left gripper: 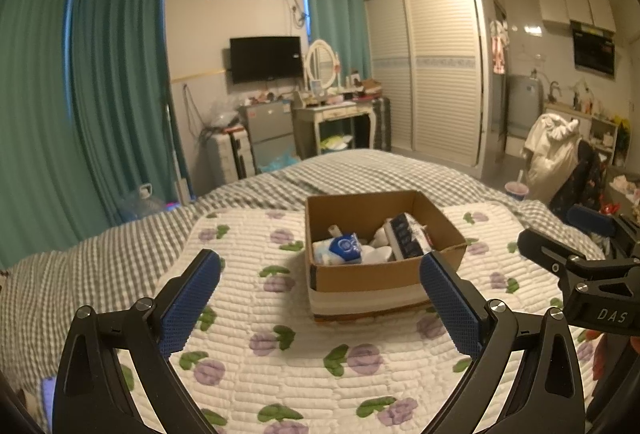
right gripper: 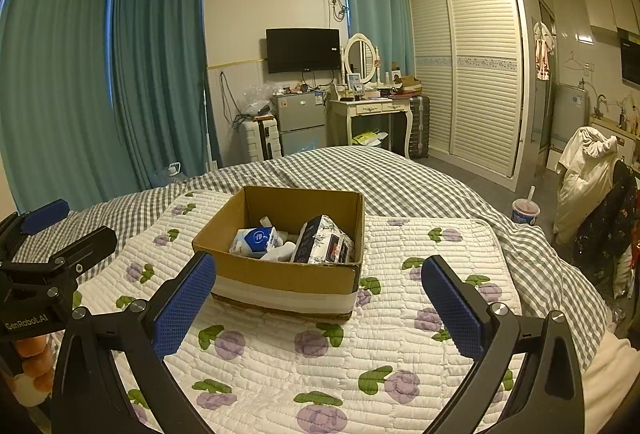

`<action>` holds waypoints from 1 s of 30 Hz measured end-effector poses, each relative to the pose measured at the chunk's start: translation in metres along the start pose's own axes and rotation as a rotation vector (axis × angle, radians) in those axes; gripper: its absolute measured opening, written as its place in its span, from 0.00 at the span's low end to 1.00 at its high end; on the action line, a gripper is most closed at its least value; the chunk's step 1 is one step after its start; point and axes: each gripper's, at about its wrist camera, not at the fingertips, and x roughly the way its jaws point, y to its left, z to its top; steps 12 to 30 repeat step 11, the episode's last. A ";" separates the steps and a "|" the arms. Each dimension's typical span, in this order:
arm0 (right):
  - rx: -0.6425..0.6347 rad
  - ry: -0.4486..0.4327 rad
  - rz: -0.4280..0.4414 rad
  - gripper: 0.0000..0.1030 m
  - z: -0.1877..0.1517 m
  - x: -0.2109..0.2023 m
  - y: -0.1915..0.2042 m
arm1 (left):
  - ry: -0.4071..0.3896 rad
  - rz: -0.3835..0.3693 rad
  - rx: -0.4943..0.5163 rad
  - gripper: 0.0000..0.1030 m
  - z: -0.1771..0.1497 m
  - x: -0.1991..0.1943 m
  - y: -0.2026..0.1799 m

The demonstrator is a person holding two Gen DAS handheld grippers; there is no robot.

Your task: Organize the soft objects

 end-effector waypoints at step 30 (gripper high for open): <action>0.004 0.003 -0.002 1.00 0.000 0.000 0.002 | 0.009 -0.005 -0.003 0.99 -0.003 0.000 -0.001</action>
